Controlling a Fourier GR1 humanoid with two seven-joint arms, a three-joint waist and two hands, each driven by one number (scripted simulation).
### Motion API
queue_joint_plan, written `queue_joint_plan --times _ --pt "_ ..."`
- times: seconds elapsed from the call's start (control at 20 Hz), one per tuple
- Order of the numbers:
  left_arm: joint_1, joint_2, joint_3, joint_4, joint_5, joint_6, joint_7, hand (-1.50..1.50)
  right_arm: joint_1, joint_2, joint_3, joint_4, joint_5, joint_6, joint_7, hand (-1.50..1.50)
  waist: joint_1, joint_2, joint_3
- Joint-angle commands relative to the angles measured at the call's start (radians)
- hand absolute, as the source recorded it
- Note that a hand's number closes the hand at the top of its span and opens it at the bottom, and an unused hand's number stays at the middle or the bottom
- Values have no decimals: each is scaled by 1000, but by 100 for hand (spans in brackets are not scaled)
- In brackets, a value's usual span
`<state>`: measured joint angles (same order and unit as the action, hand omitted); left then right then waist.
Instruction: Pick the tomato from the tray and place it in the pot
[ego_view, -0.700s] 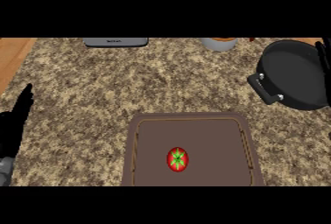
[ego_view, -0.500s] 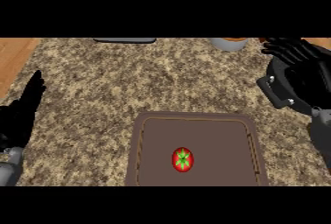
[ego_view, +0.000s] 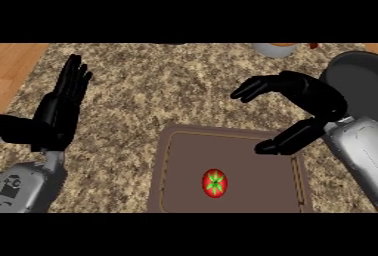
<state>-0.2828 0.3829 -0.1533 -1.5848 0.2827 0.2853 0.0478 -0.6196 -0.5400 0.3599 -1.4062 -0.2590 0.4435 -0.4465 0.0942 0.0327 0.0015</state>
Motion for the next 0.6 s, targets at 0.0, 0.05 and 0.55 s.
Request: queue_joint_plan --times 0.0,0.05,0.55 --pt "-36 -40 9 23 13 6 -25 0 -42 -6 57 77 114 145 -278 -150 -24 0 3" --pt "-1 -34 13 5 25 -7 -31 0 -23 -37 71 101 172 162 -354 -150 -17 -3 3" --pt "-44 -33 68 111 29 -36 -70 0 -198 -86 304 190 561 29 -480 -150 -65 -21 -1"
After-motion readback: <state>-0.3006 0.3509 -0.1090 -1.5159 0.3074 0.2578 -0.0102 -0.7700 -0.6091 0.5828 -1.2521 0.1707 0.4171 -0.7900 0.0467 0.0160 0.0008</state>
